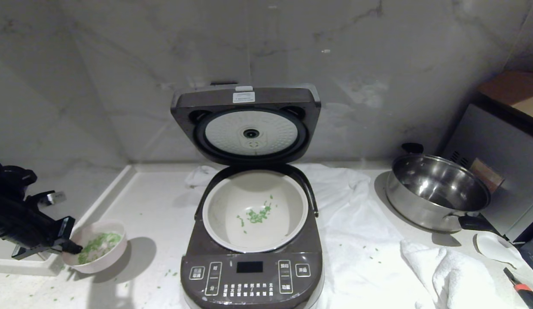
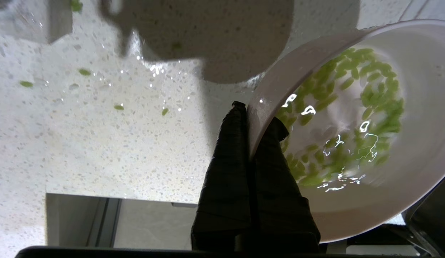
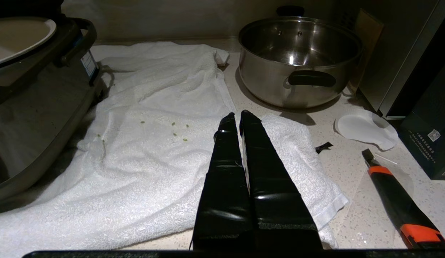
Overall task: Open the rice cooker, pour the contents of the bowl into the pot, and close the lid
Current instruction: Pour the water from the bowl into the rice cooker
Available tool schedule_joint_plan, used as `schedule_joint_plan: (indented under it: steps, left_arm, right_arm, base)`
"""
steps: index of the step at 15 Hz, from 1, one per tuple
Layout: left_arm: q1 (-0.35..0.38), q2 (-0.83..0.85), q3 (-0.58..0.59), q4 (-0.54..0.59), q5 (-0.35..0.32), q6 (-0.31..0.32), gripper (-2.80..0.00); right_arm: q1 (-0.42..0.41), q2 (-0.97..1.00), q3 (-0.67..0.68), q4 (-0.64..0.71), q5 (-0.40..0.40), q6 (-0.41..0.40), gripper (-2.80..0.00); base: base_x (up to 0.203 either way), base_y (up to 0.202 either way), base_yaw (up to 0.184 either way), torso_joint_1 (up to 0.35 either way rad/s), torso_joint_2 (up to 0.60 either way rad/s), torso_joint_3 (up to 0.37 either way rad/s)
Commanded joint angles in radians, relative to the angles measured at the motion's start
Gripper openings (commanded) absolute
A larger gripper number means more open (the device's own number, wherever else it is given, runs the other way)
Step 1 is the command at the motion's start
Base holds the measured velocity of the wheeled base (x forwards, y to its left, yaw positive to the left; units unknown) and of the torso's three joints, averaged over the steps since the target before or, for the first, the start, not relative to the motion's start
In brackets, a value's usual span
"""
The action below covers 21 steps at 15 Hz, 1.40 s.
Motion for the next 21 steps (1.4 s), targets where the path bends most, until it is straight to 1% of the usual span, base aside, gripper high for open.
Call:
schedule_joint_plan:
  steps: [1,4,8,10,12,15,19,21]
  left_arm:
    - [-0.013,-0.011,-0.043,0.008,-0.003,-0.013,-2.8]
    - [-0.044,-0.012,-0.098,0.024,-0.003,-0.04,-2.8]
    - [-0.087,-0.004,-0.202,0.109,-0.003,-0.07,-2.8]
    - [-0.107,-0.006,-0.234,0.124,-0.003,-0.086,-2.8]
    - [-0.121,-0.004,-0.269,0.146,-0.003,-0.091,-2.8]
    - [-0.148,0.006,-0.349,0.218,-0.003,-0.094,-2.8]
    - [-0.208,0.031,-0.482,0.312,-0.003,-0.119,-2.8]
    - [-0.254,0.04,-0.54,0.352,-0.003,-0.138,-2.8]
  right_arm:
    - [0.0,0.0,-0.001,0.0,0.0,0.0,-2.8]
    - [0.0,0.0,-0.001,0.0,0.0,0.0,-2.8]
    - [0.0,0.0,-0.001,0.0,0.0,0.0,-2.8]
    - [0.0,0.0,-0.001,0.0,0.0,0.0,-2.8]
    - [0.0,0.0,-0.001,0.0,0.0,0.0,-2.8]
    - [0.0,0.0,-0.001,0.0,0.0,0.0,-2.8]
    - [0.0,0.0,0.0,0.0,0.0,0.0,-2.8]
    - [0.0,0.0,-0.001,0.0,0.0,0.0,-2.8]
  base:
    - [0.0,0.0,0.0,0.0,0.0,0.0]
    - [0.0,0.0,0.0,0.0,0.0,0.0]
    - [0.0,0.0,0.0,0.0,0.0,0.0]
    - [0.0,0.0,0.0,0.0,0.0,0.0]
    - [0.0,0.0,0.0,0.0,0.0,0.0]
    - [0.0,0.0,0.0,0.0,0.0,0.0]
    - [0.0,0.0,0.0,0.0,0.0,0.0]
    - [0.0,0.0,0.0,0.0,0.0,0.0]
